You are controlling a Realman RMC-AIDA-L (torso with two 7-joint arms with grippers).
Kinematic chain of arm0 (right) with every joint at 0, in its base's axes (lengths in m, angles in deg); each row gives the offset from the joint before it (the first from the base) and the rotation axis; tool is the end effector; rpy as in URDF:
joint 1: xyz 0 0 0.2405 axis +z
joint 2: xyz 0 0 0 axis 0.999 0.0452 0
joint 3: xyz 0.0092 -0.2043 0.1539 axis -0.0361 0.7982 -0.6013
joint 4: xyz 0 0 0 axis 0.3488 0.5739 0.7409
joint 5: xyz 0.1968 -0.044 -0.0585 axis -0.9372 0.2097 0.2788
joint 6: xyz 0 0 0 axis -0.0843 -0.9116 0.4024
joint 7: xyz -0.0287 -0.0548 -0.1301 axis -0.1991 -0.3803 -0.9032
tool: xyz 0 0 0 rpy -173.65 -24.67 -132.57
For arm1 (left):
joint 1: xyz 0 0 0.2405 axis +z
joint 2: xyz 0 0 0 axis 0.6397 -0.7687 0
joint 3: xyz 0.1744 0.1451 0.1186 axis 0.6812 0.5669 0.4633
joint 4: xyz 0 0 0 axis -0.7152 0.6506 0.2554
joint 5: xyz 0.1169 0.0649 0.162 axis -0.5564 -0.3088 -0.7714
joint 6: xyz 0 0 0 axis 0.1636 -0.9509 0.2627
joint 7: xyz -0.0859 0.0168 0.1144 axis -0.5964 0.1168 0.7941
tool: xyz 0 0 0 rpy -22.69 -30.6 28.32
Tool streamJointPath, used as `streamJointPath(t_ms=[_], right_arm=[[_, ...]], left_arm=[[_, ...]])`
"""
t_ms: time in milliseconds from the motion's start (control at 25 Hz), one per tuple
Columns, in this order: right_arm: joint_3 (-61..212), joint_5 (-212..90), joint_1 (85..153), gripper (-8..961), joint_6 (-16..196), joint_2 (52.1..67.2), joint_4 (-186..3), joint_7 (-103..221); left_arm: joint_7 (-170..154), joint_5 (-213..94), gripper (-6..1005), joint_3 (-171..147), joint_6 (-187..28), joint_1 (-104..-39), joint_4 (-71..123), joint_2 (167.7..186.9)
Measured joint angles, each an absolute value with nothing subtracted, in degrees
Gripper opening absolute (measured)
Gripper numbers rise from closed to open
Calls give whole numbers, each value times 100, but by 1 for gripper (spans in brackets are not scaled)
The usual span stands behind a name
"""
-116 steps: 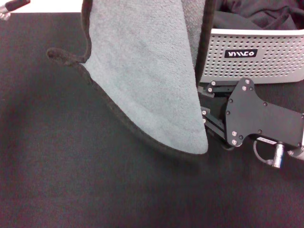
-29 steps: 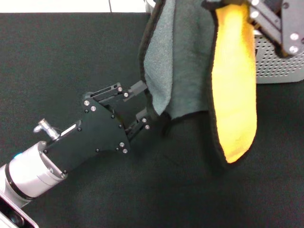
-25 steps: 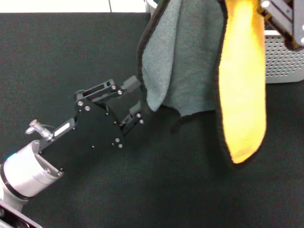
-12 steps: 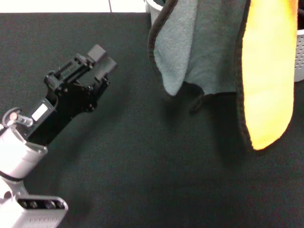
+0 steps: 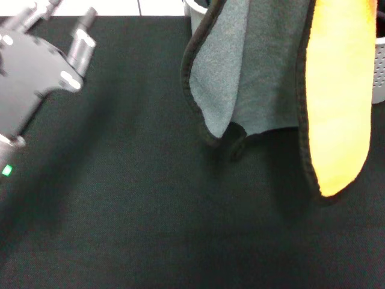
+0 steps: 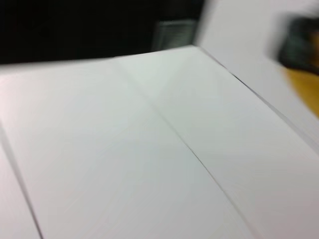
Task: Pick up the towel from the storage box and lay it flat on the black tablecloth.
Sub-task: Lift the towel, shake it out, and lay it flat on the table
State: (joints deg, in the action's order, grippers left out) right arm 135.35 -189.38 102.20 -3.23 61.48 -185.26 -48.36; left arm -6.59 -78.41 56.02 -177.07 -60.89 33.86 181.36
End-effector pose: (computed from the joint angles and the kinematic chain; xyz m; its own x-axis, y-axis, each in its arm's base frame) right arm 0.0708 0.2748 0.1349 0.5472 0.6358 -0.5444 0.2650 -0.7485 -0.6079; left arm -0.2621 0.2736 0.0237 0.5941 -0.6736 0.4398 0.2814 -0.3382 -0.8980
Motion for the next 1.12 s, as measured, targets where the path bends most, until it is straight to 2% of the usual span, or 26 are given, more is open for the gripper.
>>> streamJointPath(t_ms=[280,400,520,800,1120], right_arm=[[13511,-18933,10178,14,-375,6148,-18509,-4804],[13501,-18933,10177,14,-437,6145,-18485,-4801],[13500,-18930,10206,13,-469,6141,-18416,-4800],[13499,-18926,10224,13,-505,6139,-18318,-4797],[13498,-18925,10226,13,-522,6139,-18284,-4797]], left_arm=[[-5855,-8769,363,5662,-17541,-6377,3781,17233],[-7122,-9736,363,5663,-17584,-6581,4090,16977],[-7602,-10396,363,5649,-17669,-6741,4305,16967],[-8130,-10832,363,5652,-17979,-7102,4346,17083],[-8289,-10860,362,5664,-18254,-7123,4384,17150]])
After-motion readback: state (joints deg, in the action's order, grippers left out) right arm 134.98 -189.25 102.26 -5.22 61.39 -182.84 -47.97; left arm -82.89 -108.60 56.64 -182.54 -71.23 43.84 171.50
